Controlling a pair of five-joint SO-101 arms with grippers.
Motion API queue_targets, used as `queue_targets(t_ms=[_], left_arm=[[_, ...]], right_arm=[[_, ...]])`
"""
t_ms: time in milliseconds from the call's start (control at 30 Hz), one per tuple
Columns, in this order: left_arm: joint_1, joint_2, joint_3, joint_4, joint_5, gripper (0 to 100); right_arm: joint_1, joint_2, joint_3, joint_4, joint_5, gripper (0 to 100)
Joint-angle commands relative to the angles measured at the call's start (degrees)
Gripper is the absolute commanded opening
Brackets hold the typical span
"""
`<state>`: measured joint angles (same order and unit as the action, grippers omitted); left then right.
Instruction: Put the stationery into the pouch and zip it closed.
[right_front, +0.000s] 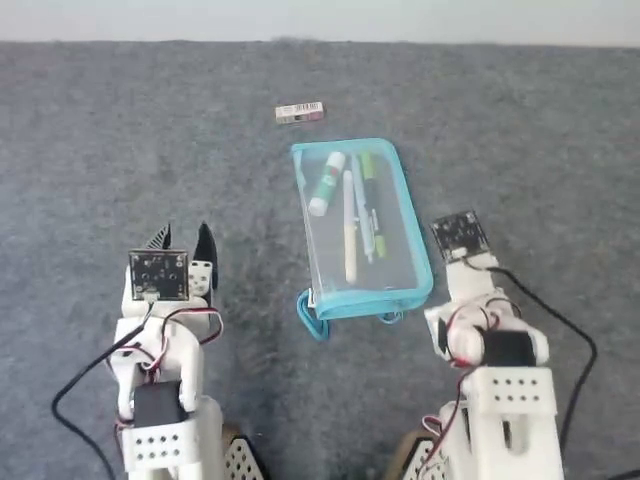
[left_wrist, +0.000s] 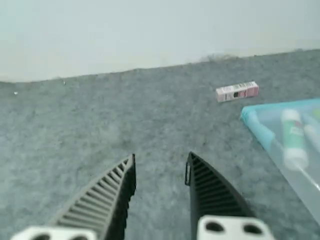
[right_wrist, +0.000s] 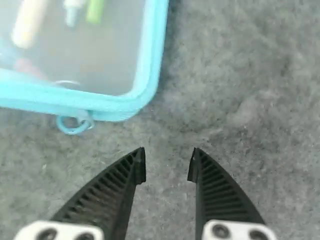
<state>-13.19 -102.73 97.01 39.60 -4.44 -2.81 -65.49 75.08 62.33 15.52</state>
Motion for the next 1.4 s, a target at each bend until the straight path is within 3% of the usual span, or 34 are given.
queue_targets(t_ms=[0,267,400,500,1367], left_arm=[[-0.26,-0.18,-0.31,3.96,0.62,15],[-0.26,-0.18,-0.31,16.97,0.70,15],[-0.26,-0.26,-0.31,18.55,0.70,15],[0.00,-0.26,-0.31,18.55,0.88,15],[-0.26,-0.09,-0.31,20.22,0.88,15]], right_arm=[[4.53,-7.34,3.69,-2.07,0.62,14.0],[14.73,-24.92,14.68,0.13,0.62,13.7],[20.00,-33.27,21.89,0.31,0.62,13.7],[22.55,-38.46,21.27,5.93,0.62,13.7],[23.16,-38.02,21.36,12.26,1.05,13.7]])
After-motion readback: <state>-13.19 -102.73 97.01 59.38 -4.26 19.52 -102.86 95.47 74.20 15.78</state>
